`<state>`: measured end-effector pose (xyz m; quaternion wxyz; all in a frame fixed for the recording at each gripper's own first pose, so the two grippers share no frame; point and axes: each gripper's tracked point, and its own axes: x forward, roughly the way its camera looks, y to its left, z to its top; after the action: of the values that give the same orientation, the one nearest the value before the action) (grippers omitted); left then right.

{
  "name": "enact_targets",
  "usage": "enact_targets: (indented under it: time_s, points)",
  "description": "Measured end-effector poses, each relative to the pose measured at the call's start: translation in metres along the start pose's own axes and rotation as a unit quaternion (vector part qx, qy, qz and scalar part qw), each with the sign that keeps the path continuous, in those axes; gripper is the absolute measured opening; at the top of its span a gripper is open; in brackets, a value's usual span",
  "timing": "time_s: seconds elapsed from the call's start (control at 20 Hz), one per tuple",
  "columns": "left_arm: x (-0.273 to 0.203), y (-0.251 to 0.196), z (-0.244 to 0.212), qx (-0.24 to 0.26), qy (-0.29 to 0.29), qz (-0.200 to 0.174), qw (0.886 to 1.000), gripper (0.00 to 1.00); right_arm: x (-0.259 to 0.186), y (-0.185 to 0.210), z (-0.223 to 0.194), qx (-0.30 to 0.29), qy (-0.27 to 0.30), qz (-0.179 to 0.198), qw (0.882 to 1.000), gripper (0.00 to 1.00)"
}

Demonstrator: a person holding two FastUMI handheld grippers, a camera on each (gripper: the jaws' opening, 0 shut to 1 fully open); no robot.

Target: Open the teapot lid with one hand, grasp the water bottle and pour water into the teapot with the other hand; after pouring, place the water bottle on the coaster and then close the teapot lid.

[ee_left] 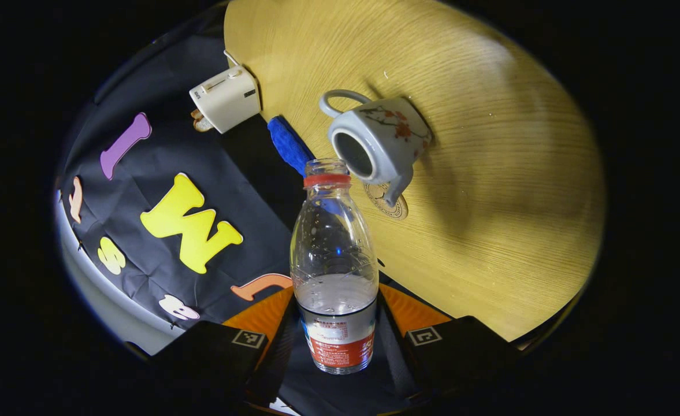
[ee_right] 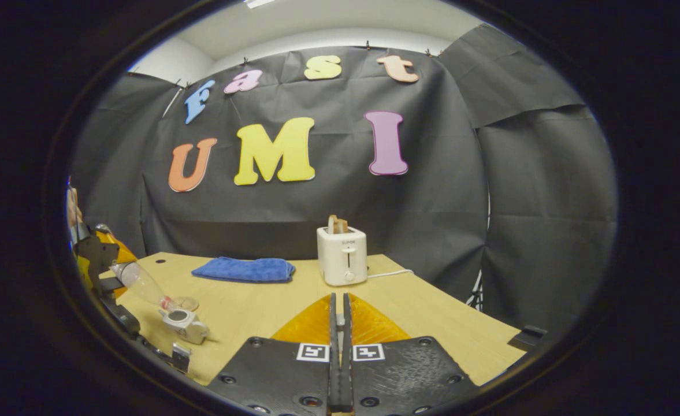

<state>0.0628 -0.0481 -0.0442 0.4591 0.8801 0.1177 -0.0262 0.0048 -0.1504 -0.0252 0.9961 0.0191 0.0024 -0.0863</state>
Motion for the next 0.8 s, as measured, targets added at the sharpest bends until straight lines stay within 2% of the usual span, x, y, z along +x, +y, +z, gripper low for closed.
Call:
enact_targets:
  time_s: [0.1, 0.25, 0.35, 0.4, 0.5, 0.65, 0.8]
  points:
    - [0.003, -0.009, -0.003, -0.046, -0.014, -0.014, 0.999, 0.74, 0.0, -0.002, 0.0, 0.001, 0.0, -0.002, 1.0, 0.0]
    - [0.005, -0.017, -0.007, -0.13, -0.03, -0.017, 0.991, 0.74, 0.002, -0.005, -0.003, 0.0, 0.003, -0.008, 1.0, 0.0]
    - [0.006, -0.011, -0.009, -0.193, -0.047, 0.002, 0.98, 0.74, 0.003, -0.006, -0.007, 0.001, 0.009, -0.008, 1.0, 0.0]
    - [0.007, -0.01, -0.011, -0.237, -0.053, 0.004, 0.97, 0.74, 0.005, -0.005, -0.009, 0.0, 0.011, -0.009, 1.0, 0.0]
    - [0.008, -0.014, -0.009, -0.326, -0.066, -0.004, 0.943, 0.74, 0.006, -0.005, -0.012, -0.007, 0.013, -0.012, 1.0, 0.0]
    - [0.008, -0.001, -0.004, -0.448, -0.102, -0.003, 0.888, 0.74, 0.008, -0.003, -0.015, -0.021, 0.014, -0.018, 1.0, 0.0]
    - [0.008, 0.007, -0.005, -0.533, -0.117, 0.004, 0.838, 0.75, 0.007, 0.0, -0.015, -0.027, 0.011, -0.02, 0.999, 0.0]
